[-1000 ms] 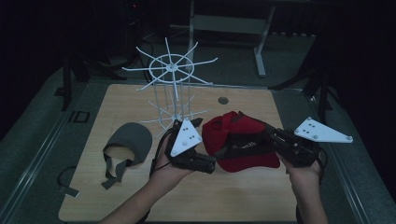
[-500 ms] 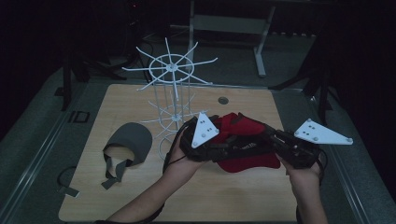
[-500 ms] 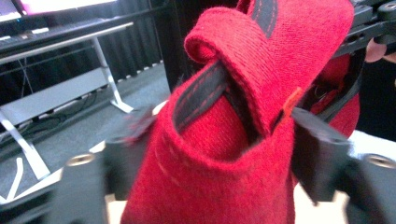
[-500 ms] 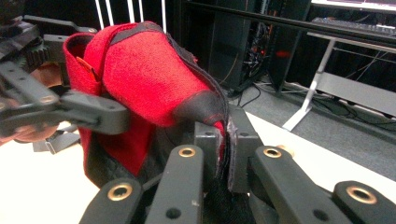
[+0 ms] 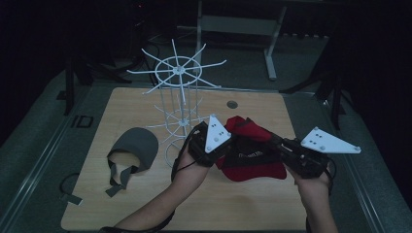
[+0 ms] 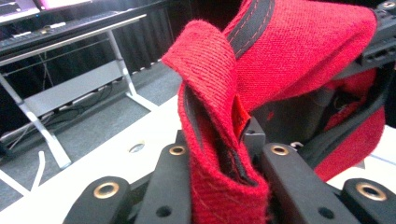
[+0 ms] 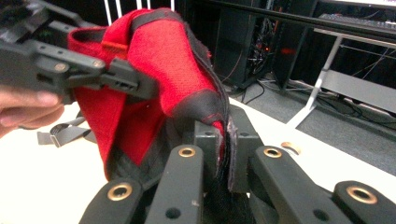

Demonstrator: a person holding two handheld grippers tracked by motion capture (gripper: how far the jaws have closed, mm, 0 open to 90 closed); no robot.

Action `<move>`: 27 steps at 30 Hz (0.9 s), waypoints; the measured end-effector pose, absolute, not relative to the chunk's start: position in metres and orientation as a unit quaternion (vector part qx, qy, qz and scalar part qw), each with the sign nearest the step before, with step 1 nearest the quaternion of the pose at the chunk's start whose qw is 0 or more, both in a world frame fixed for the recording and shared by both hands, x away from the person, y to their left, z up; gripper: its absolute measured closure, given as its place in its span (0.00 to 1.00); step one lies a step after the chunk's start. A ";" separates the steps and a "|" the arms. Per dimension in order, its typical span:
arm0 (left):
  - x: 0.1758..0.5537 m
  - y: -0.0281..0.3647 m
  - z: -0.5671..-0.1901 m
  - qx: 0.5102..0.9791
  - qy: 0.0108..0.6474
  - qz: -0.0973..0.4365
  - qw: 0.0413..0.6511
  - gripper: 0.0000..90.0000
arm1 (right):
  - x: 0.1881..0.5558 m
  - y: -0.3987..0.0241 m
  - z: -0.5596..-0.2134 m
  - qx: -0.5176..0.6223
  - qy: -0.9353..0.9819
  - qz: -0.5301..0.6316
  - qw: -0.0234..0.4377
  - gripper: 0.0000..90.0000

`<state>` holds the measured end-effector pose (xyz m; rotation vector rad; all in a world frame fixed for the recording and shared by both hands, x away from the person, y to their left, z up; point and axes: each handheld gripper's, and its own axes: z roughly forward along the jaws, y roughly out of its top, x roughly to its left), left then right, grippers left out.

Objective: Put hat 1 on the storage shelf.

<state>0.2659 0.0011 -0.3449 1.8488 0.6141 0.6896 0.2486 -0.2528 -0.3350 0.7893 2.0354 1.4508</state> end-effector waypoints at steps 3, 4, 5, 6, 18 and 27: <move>0.265 -0.001 -0.344 0.773 0.249 0.289 0.506 0.93 | 0.247 -0.254 -0.337 0.294 0.749 0.537 0.253 0.95; 0.265 -0.001 -0.343 0.775 0.248 0.288 0.505 0.93 | 0.247 -0.255 -0.338 0.295 0.748 0.538 0.254 0.95; 0.266 -0.002 -0.343 0.777 0.245 0.289 0.503 0.93 | 0.246 -0.255 -0.339 0.296 0.747 0.538 0.254 0.95; 0.266 -0.003 -0.342 0.779 0.243 0.288 0.501 0.93 | 0.245 -0.256 -0.340 0.298 0.746 0.538 0.255 0.94; 0.261 -0.006 -0.337 0.790 0.203 0.286 0.502 0.93 | 0.233 -0.267 -0.347 0.305 0.739 0.548 0.248 0.81; 0.256 -0.004 -0.333 0.786 0.184 0.304 0.506 0.93 | 0.219 -0.276 -0.345 0.287 0.736 0.569 0.229 0.58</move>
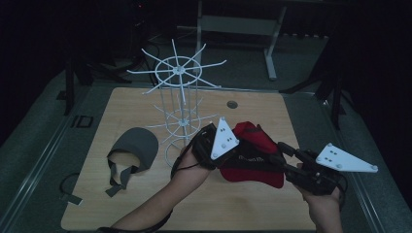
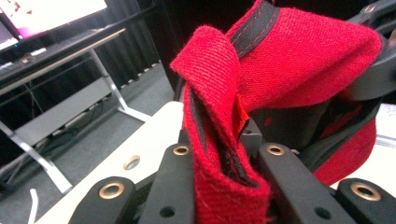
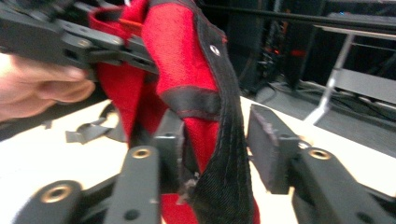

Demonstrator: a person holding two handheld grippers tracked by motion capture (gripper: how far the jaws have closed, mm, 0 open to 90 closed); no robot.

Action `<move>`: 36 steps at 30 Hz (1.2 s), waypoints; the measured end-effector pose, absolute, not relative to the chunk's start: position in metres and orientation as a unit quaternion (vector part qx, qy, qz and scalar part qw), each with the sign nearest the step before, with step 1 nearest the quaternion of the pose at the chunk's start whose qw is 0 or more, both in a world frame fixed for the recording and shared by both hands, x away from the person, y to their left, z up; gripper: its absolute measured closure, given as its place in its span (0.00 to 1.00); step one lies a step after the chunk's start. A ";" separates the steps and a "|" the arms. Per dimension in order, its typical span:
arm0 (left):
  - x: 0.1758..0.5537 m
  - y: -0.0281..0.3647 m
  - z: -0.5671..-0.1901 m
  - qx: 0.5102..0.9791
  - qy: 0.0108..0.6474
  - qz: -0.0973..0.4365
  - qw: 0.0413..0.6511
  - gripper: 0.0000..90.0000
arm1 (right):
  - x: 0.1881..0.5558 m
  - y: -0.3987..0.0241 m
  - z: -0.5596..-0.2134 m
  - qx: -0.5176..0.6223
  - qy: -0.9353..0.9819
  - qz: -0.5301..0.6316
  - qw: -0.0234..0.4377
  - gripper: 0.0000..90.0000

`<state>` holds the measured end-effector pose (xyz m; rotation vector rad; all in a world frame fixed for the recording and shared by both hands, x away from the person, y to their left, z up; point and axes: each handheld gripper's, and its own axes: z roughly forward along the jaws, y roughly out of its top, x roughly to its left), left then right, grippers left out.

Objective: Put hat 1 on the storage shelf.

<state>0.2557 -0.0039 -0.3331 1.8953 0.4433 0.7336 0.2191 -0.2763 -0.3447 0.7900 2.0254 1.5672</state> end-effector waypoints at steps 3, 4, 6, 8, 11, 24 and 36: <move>0.256 -0.002 -0.334 0.785 0.177 0.303 0.510 0.93 | 0.213 -0.281 -0.341 0.279 0.732 0.578 0.228 0.55; 0.256 -0.002 -0.335 0.788 0.174 0.302 0.508 0.93 | 0.212 -0.283 -0.339 0.279 0.728 0.585 0.225 0.55; 0.255 -0.002 -0.337 0.790 0.168 0.307 0.504 0.93 | 0.210 -0.288 -0.336 0.279 0.722 0.590 0.227 0.54; 0.254 -0.002 -0.339 0.791 0.156 0.307 0.505 0.93 | 0.210 -0.292 -0.335 0.285 0.720 0.587 0.236 0.57; 0.252 0.001 -0.341 0.792 0.133 0.311 0.508 0.93 | 0.217 -0.296 -0.337 0.296 0.722 0.578 0.240 0.61; 0.248 0.015 -0.344 0.788 0.061 0.250 0.560 0.93 | 0.241 -0.287 -0.354 0.288 0.750 0.565 0.186 0.70; 0.247 0.015 -0.347 0.792 0.035 0.236 0.563 0.92 | 0.227 -0.261 -0.347 0.188 0.787 0.569 0.144 0.64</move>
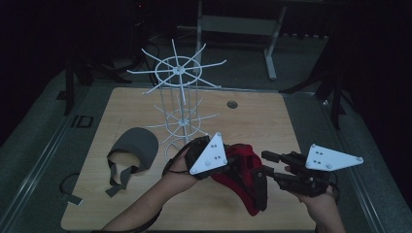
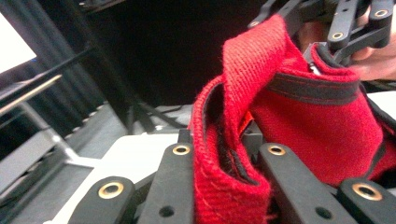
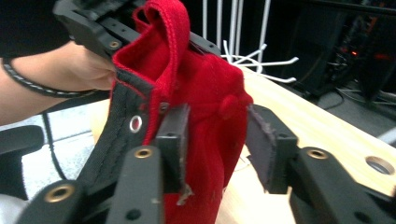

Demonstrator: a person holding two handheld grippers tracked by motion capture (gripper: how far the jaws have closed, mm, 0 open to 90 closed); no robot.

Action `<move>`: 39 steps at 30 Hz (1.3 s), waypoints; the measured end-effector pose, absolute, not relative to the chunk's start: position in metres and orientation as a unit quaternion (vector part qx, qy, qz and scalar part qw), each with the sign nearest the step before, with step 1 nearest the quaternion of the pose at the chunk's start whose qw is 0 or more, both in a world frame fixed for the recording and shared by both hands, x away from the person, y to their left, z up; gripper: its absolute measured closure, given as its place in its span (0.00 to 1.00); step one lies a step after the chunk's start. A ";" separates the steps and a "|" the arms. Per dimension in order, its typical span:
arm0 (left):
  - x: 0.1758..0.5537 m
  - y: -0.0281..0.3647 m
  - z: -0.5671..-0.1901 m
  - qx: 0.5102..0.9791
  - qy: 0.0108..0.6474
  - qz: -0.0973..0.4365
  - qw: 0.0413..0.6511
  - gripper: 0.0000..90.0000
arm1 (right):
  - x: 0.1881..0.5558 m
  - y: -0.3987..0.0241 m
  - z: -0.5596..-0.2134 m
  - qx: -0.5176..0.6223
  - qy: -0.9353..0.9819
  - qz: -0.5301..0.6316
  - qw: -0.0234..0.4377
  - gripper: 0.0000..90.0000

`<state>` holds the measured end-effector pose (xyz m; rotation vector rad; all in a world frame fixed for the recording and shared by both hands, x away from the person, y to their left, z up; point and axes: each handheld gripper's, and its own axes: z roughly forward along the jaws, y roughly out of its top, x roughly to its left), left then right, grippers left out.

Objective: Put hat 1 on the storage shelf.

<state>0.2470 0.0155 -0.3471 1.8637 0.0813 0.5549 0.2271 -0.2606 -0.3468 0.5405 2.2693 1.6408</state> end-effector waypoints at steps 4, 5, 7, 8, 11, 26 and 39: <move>0.247 0.016 -0.348 0.792 0.032 0.234 0.564 0.92 | 0.228 -0.256 -0.347 0.174 0.789 0.575 0.128 0.61; 0.247 0.016 -0.349 0.792 0.030 0.231 0.565 0.92 | 0.228 -0.255 -0.348 0.170 0.789 0.576 0.125 0.61; 0.246 0.015 -0.349 0.791 0.027 0.226 0.568 0.92 | 0.230 -0.252 -0.349 0.168 0.790 0.578 0.117 0.60; 0.246 0.015 -0.349 0.791 0.027 0.226 0.568 0.92 | 0.230 -0.252 -0.349 0.168 0.790 0.578 0.117 0.60; 0.245 0.014 -0.349 0.793 0.023 0.233 0.563 0.92 | 0.232 -0.248 -0.349 0.163 0.787 0.587 0.102 0.59; 0.247 0.010 -0.358 0.801 0.019 0.224 0.554 0.92 | 0.235 -0.243 -0.350 0.174 0.799 0.562 0.123 0.77; 0.245 0.015 -0.354 0.795 0.014 0.221 0.566 0.90 | 0.230 -0.244 -0.345 0.181 0.796 0.558 0.148 0.93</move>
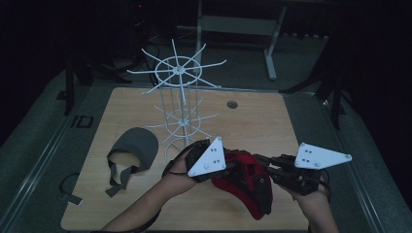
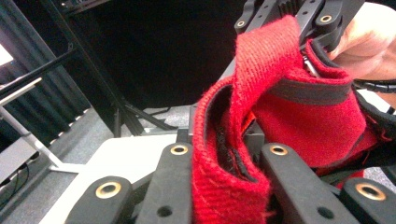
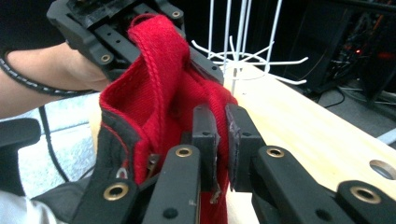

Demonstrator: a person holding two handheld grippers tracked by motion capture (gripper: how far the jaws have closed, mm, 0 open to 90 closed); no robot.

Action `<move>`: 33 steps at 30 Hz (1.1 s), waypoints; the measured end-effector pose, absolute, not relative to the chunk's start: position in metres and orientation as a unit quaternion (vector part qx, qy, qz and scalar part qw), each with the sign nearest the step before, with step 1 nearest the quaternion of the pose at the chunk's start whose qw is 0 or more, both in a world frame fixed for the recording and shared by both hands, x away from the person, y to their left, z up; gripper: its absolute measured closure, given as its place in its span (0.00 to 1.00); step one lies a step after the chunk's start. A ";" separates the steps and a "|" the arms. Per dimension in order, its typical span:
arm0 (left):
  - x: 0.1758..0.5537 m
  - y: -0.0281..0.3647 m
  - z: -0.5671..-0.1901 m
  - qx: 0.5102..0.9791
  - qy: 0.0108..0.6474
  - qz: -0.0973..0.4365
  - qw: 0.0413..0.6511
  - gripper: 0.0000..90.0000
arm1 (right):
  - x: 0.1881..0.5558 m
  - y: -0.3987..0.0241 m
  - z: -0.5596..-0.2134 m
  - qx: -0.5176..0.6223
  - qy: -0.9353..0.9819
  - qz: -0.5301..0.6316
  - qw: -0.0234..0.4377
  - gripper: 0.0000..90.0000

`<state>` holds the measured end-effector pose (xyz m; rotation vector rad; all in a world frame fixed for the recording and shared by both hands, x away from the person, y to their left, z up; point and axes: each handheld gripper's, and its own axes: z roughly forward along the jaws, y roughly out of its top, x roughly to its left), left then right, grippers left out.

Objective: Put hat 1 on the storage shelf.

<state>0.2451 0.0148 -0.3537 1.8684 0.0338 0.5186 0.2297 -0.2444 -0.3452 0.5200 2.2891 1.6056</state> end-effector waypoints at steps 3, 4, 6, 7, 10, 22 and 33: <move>0.245 0.016 -0.354 0.795 0.020 0.224 0.563 0.79 | 0.229 -0.247 -0.344 0.194 0.789 0.561 0.160 0.93; 0.246 0.017 -0.354 0.795 0.027 0.220 0.564 0.75 | 0.229 -0.249 -0.343 0.196 0.787 0.563 0.161 0.93; 0.247 0.019 -0.354 0.799 0.042 0.217 0.559 0.62 | 0.229 -0.254 -0.341 0.208 0.778 0.568 0.168 0.94; 0.248 0.020 -0.354 0.799 0.047 0.219 0.558 0.61 | 0.229 -0.256 -0.340 0.210 0.778 0.568 0.171 0.94; 0.248 0.022 -0.355 0.799 0.057 0.228 0.554 0.56 | 0.229 -0.259 -0.338 0.217 0.773 0.568 0.180 0.94; 0.245 0.051 -0.356 0.770 0.118 0.269 0.566 0.53 | 0.225 -0.266 -0.331 0.217 0.768 0.571 0.191 0.94; 0.245 0.083 -0.360 0.749 0.180 0.290 0.568 0.56 | 0.221 -0.274 -0.324 0.223 0.755 0.585 0.195 0.94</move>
